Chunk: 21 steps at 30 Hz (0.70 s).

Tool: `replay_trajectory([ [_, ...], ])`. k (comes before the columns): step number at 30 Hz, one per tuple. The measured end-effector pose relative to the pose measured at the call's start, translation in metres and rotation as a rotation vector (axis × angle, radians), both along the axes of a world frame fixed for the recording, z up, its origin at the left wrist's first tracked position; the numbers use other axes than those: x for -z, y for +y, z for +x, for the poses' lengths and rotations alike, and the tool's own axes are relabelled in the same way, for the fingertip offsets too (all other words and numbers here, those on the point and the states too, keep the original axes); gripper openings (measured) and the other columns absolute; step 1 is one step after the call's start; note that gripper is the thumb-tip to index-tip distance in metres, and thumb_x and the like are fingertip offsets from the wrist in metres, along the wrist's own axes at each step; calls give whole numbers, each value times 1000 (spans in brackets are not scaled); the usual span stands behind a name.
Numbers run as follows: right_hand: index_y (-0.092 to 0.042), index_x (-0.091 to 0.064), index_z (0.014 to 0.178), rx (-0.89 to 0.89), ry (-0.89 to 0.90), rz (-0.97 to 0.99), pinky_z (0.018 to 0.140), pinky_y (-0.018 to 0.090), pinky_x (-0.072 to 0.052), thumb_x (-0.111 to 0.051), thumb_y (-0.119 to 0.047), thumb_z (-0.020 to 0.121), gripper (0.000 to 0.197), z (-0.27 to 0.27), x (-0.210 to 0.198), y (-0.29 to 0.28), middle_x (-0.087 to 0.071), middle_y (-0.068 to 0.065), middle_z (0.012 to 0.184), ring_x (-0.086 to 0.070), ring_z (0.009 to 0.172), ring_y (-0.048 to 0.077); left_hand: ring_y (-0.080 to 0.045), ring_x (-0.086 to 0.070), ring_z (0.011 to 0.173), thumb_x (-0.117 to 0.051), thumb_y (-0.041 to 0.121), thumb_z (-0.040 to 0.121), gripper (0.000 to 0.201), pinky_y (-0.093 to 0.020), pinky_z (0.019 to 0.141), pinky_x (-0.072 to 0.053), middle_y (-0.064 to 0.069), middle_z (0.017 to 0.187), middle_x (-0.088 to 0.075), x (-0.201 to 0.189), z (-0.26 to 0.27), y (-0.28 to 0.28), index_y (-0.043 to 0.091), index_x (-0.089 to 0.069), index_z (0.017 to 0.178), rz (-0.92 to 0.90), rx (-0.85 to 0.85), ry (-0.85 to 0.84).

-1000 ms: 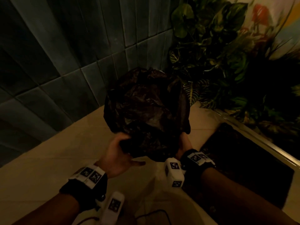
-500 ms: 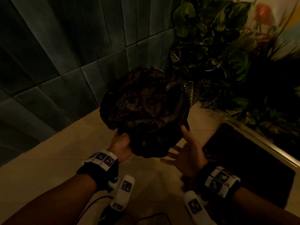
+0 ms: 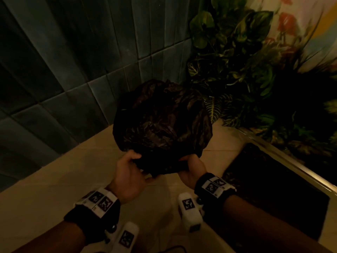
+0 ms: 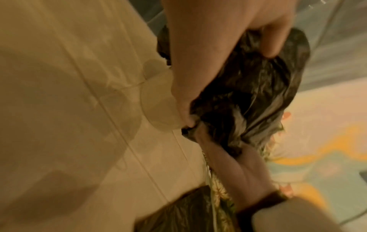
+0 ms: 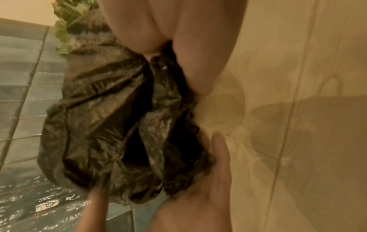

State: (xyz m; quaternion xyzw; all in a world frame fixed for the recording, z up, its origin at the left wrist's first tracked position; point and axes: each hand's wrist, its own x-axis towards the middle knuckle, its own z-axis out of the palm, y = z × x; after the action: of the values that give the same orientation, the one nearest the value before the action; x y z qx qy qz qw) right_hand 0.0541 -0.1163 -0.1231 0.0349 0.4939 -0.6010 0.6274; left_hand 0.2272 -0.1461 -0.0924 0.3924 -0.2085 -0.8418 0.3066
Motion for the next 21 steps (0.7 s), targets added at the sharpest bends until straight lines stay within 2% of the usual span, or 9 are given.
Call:
replay_trajectory([
  [2, -11, -53, 102, -34, 1, 34, 72, 39, -44, -39, 7, 73, 36, 3, -3, -1, -51, 7, 98, -51, 87, 30, -24, -61, 88, -51, 23, 86, 20, -44, 94, -45, -3, 82, -67, 2, -5, 0, 16, -69, 90, -37, 24, -16],
  [4, -11, -53, 95, -82, 10, 75, 68, 37, -44, -44, -2, 74, 25, 4, -9, 2, -54, 8, 93, -53, 82, 28, -25, -64, 96, -51, 12, 90, 23, -40, 85, -53, -6, 101, -70, 8, -16, -4, 13, -66, 109, -56, -44, -113],
  [6, -15, -56, 97, -96, -31, 66, 79, 40, -43, -47, -17, 73, 25, 0, -12, 9, -59, 8, 98, -55, 90, 29, -23, -66, 84, -51, 3, 90, 25, -35, 71, -56, -12, 103, -67, 19, -21, -10, 8, -63, 112, -70, -132, -195],
  [8, -20, -57, 95, -59, -101, 48, 87, 45, -42, -49, -29, 70, 27, -5, -15, 17, -59, 7, 102, -55, 93, 31, -28, -66, 90, -53, 5, 92, 27, -38, 73, -57, -17, 109, -65, 27, -20, -15, 5, -60, 118, -69, -174, -229],
  [10, -22, -58, 87, 3, -143, 11, 84, 46, -46, -53, -30, 73, 17, -10, -17, 25, -57, 9, 103, -57, 93, 33, -38, -60, 108, -53, 10, 93, 34, -44, 81, -56, -20, 121, -62, 31, -19, -17, 4, -55, 126, -43, -188, -229],
  [13, -15, -63, 93, 5, -179, -80, 67, 40, -56, -52, -13, 82, 15, -15, -22, 27, -57, 10, 103, -60, 89, 32, -41, -59, 108, -52, 13, 94, 34, -46, 82, -55, -25, 126, -59, 32, -22, -20, 3, -55, 126, -52, -138, -232],
  [15, -11, -60, 110, 9, -103, -103, 58, 31, -58, -42, 3, 87, 33, -19, -17, 19, -59, 10, 101, -59, 83, 27, -34, -66, 93, -51, 12, 95, 33, -39, 69, -59, -25, 115, -64, 31, -26, -20, 3, -55, 126, -54, -100, -215],
  [18, -4, -55, 124, 12, 33, -62, 62, 26, -58, -42, -8, 97, 31, -17, -12, 6, -59, 16, 116, -59, 88, 26, -15, -61, 48, -46, 9, 98, 33, -24, 43, -48, -4, 62, -65, 24, -29, -19, -3, -50, 129, -84, -19, -339],
  [21, -6, -59, 116, -54, 178, 18, 73, 34, -51, -42, -22, 99, 29, -16, -9, -2, -59, 19, 124, -59, 105, 37, -22, -62, 68, -52, 14, 94, 32, -29, 57, -53, -7, 75, -65, 21, -15, -23, -2, -57, 121, -145, 112, -525],
])
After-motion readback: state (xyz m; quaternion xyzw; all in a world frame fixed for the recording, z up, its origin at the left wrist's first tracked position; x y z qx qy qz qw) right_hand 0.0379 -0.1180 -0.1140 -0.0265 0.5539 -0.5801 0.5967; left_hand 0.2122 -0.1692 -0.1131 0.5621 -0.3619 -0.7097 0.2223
